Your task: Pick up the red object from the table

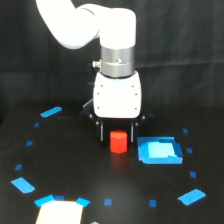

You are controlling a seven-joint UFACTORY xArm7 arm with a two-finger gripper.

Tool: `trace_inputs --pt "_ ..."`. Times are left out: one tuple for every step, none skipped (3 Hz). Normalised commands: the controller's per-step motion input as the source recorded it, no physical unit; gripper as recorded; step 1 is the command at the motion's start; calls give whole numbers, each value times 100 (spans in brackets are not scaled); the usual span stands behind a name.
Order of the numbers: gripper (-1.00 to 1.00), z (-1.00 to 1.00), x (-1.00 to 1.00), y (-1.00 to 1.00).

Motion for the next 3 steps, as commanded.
trace_inputs --pt "-52 -5 -13 -9" --pt "-100 -59 58 -2" --pt "-96 10 -61 5"
